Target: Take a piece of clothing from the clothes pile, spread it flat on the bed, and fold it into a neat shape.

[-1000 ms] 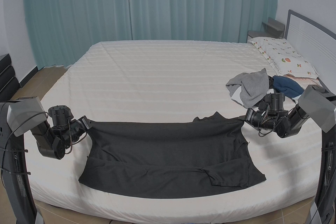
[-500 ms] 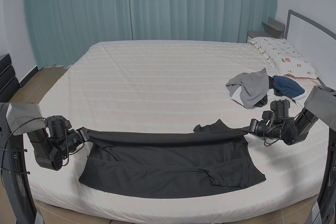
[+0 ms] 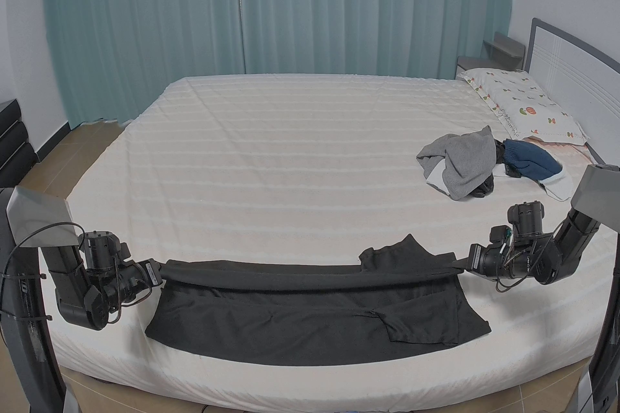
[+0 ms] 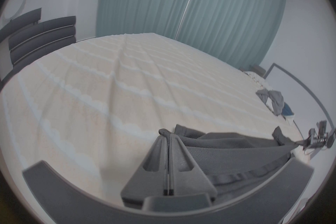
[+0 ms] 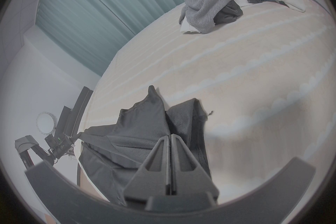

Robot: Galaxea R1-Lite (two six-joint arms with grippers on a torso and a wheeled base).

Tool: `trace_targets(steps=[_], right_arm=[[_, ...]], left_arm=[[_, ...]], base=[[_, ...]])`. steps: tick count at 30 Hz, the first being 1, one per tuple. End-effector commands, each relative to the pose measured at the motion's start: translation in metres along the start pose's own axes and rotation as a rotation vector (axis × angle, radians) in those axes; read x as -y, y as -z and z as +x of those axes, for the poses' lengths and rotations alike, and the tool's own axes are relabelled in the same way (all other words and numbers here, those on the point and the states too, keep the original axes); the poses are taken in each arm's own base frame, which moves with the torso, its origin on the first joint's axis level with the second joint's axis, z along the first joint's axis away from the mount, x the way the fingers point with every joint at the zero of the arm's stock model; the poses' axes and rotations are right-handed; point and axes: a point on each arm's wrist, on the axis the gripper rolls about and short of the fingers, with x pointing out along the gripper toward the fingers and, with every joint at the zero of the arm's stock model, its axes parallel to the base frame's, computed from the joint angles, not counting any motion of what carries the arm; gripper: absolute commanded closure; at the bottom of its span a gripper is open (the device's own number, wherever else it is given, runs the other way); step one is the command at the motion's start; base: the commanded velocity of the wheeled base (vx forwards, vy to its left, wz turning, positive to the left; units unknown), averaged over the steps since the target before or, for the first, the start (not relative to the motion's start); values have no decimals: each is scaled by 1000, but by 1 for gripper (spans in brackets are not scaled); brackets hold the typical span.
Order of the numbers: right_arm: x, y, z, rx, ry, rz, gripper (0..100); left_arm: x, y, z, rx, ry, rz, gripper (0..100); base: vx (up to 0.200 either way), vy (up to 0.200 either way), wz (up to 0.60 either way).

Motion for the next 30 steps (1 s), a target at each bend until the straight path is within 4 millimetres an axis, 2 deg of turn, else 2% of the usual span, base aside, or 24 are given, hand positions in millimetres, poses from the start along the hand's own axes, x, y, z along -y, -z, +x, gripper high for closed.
trace_targets(steps=[1,9,18,19,20,21,30], right_arm=[[1,8,-9,-21,9,-4,100],[10,29,-14,-90,38,-65,100],[10,30,-16,-92,41,-71,100],[10,31,-15,-93,38,-72,0],[10,31,-15,-93,38,-70,0],[9,30,-15,-90,36,-73,0],[-8,4,-27,5,-19,-3,0]], left_arm=[[-3,8,-8,-39,-10,22,100],[-4,19,-16,-88,-23,25,100],[-3,24,-23,-112,-26,23,100],[-2,25,-25,-116,-25,21,100],[-2,25,-26,-119,-25,22,100],[-2,25,-27,-119,-25,22,0],[1,18,-32,-84,-16,14,0]], base=[[0,0,0],[0,0,0],[0,0,0],[0,0,0],[0,0,0],[0,0,0],[0,0,0]])
